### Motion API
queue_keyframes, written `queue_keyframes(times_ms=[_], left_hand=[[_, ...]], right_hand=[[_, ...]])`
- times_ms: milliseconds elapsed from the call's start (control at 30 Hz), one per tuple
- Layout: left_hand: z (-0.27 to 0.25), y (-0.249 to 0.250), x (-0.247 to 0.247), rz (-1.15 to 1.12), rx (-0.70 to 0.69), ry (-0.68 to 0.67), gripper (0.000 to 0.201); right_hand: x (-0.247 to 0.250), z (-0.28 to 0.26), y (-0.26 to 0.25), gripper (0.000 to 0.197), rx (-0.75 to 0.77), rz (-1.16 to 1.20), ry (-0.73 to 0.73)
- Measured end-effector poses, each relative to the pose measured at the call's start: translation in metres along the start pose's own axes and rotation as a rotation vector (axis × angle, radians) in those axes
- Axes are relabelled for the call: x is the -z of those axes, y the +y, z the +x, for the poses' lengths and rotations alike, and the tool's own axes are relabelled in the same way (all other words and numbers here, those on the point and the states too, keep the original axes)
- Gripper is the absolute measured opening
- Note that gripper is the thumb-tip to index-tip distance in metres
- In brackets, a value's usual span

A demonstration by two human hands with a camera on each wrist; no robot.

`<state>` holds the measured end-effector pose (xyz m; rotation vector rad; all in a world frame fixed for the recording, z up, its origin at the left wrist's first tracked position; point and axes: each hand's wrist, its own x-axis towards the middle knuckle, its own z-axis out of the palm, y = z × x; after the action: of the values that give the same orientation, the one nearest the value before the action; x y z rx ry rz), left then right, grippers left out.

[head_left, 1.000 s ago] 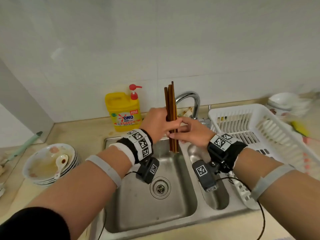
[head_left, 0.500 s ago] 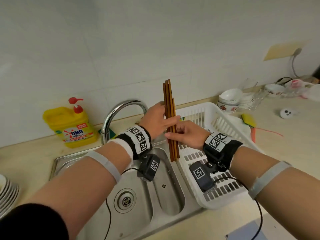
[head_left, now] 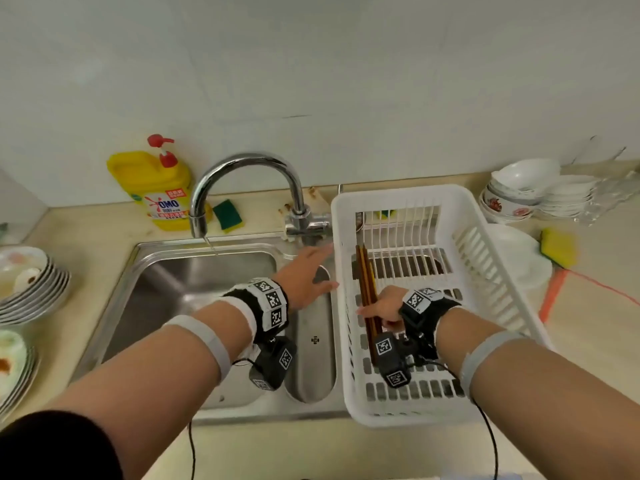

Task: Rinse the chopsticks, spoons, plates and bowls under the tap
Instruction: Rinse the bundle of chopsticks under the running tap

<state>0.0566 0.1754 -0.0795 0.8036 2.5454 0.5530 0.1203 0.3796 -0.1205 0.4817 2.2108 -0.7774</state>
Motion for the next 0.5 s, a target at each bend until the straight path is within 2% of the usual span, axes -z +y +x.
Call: queue_keyframes(times_ms=[167, 333, 400, 500], left_hand=[[-0.003, -0.003, -0.011, -0.012, 0.034, -0.034, 0.08], [-0.001, -0.006, -0.016, -0.086, 0.038, -0.062, 0.085], [0.0, -0.006, -0.016, -0.135, 0.032, -0.073, 0.087], [-0.001, -0.005, -0.016, -0.146, 0.048, -0.08, 0.085]], right_hand=[[-0.019, 0.016, -0.004, 0.035, 0.015, -0.073, 0.025], [-0.023, 0.031, 0.002, 0.032, 0.036, 0.132, 0.011], [-0.022, 0.03, 0.004, 0.028, 0.078, 0.158, 0.06], [-0.02, 0.027, 0.006, 0.045, 0.113, 0.17, 0.124]])
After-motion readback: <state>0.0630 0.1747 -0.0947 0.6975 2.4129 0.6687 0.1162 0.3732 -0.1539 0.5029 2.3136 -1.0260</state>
